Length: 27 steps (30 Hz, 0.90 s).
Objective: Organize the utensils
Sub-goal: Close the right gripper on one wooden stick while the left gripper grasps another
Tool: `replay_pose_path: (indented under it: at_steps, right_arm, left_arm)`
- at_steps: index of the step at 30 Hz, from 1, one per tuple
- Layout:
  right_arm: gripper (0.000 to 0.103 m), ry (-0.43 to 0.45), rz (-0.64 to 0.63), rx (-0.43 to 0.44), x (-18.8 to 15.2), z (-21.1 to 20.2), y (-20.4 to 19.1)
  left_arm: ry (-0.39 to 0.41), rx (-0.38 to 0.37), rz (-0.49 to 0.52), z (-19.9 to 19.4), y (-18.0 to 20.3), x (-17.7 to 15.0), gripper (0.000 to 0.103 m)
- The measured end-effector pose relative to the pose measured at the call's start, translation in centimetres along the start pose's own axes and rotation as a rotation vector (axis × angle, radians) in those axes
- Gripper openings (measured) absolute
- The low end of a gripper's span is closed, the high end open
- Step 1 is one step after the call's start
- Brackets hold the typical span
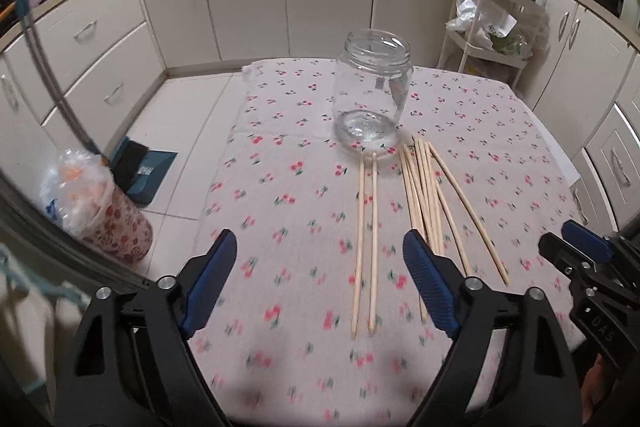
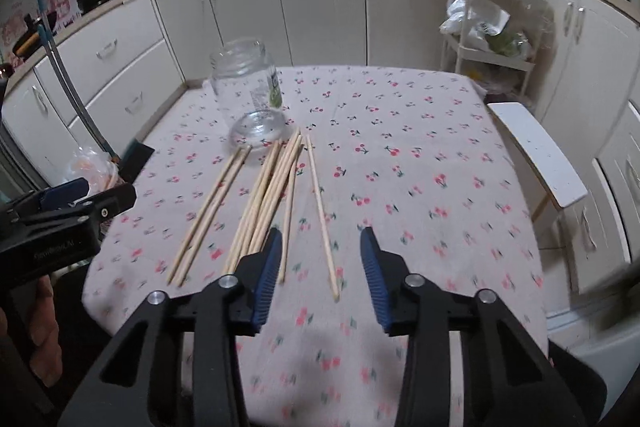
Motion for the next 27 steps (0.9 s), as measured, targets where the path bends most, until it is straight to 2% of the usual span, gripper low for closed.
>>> replay_pose_path:
  at_steps: [3,7,9,17,18,22,24,27]
  right_arm:
    - [0.040,-0.031,-0.014,0.004,1.3,3.1,0.5]
    - [0.036,-0.077,-0.025,0.015,2.6,6.8,0.8]
    - [0.035,-0.090,-0.034,0.014,3.1,7.9,0.9]
    - [0.033,-0.134,-0.088,0.022,3.9,11.1,0.4]
    - [0.031,-0.140,-0.092,0.024,3.9,11.5,0.4]
    - [0.019,-0.139,-0.085,0.025,4.1,12.1,1.2]
    - [0.007,-0.141,-0.067,0.029,4.3,12.2,1.9]
    - [0.006,-0.146,-0.062,0.042,4.6,12.3,2.2]
  left_arm:
    - [-0.014,0.000,0.007,2.2,0.6,0.8,0.075]
    - [-0.067,-0.033,-0.004,6.6,1.4,1.7,0.063]
    - [-0.071,-0.059,0.001,8.0,2.0,2.4,0.062]
    - [-0.090,-0.057,0.046,10.8,3.0,3.0,0.061]
    - [-0.095,-0.057,0.050,11.1,3.1,2.9,0.059]
    - [-0.118,-0.055,0.072,12.6,3.5,2.6,0.043]
    - [-0.096,-0.045,0.093,12.9,3.8,2.7,0.037]
    - [-0.094,-0.053,0.102,12.8,3.7,2.8,0.030]
Point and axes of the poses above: each gripper's, at about its wrist camera, not at the fingertips, and z roughly the way its jaws point, y to its right, x to its top, the point moved 4 cm from there along z, roughly the way its jaws point, and after that the axes turned 5 degrees about x, right-handed, at the moved point
